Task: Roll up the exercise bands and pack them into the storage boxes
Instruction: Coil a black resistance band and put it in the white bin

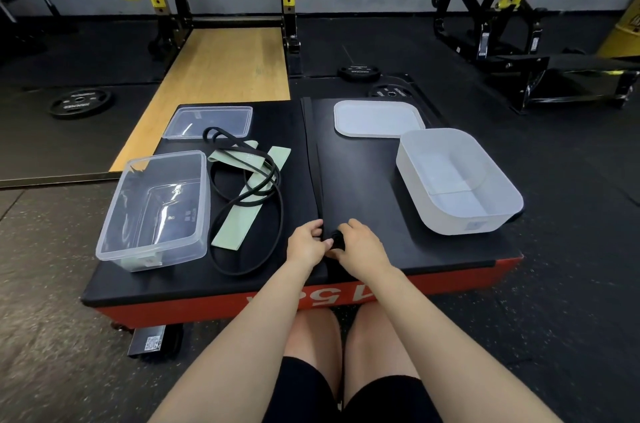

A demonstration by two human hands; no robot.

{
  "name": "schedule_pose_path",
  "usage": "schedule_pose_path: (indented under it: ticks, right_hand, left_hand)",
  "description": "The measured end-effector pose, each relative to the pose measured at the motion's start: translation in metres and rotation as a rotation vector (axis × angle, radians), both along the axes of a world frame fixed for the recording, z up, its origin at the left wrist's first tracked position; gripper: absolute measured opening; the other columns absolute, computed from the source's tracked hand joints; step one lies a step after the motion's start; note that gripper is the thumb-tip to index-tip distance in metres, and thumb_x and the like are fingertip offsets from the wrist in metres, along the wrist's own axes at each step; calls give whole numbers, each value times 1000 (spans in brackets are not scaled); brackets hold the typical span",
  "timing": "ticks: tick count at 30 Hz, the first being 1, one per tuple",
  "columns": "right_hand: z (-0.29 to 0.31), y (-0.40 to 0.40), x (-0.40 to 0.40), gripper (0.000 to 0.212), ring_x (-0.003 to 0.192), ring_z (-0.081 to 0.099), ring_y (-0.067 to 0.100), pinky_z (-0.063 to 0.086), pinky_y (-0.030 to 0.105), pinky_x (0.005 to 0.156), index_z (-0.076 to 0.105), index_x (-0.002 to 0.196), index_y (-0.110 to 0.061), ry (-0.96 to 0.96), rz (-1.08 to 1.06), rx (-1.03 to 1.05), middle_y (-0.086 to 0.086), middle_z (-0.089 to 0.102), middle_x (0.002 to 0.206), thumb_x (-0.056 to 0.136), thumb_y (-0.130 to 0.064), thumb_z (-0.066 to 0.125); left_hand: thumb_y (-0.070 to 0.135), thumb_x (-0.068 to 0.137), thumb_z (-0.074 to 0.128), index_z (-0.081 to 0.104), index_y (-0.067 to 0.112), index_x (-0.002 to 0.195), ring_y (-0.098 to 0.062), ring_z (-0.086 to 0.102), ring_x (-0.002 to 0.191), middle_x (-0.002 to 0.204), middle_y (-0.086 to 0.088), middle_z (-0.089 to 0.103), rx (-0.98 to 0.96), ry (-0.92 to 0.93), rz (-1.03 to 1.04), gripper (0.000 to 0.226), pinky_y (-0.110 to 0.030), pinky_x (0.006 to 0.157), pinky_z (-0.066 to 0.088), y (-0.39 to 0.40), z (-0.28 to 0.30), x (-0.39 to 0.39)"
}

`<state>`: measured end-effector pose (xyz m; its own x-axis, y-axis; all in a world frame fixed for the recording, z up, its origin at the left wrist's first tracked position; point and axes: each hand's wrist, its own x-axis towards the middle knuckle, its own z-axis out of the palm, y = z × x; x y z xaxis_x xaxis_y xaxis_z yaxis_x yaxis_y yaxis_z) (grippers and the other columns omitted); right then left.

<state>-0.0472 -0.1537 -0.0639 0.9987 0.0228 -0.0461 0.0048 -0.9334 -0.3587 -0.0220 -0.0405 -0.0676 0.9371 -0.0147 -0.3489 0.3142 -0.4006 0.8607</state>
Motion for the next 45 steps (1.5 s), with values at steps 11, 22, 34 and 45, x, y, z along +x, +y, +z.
schedule_pose_path:
  ticks: [11,22,34,45]
  right_hand:
    - [24,-27,27,55,115,50,23,40,31,95,51,130,-14,205,342,-39,5,56,123,79,-19,73]
    - [4,-15,5,58,108,50,25,46,34,83,43,120,-14,121,38,100,6,51,118,75,-33,75]
    - [-3,-3,6,51,115,44,22,41,31,88,49,124,-15,-9,-38,152,3,55,120,80,-26,71]
    - [11,-22,15,56,111,50,22,39,27,86,49,125,-21,126,162,140,4,58,119,76,-17,75]
  left_hand:
    - [19,80,73,67,9,104,-20,64,100,101,-8,70,34,-23,36,26,-29,93,48,5,-3,3]
    - [12,79,72,66,9,102,-20,61,103,105,-7,67,104,-17,87,24,-23,88,45,0,-3,12]
    - [0,84,63,47,18,137,-20,52,118,127,-7,55,-73,75,12,59,-21,94,40,2,-1,12]
    - [13,88,64,58,6,124,-13,51,111,125,-7,59,-181,27,24,37,-19,91,37,4,-3,8]
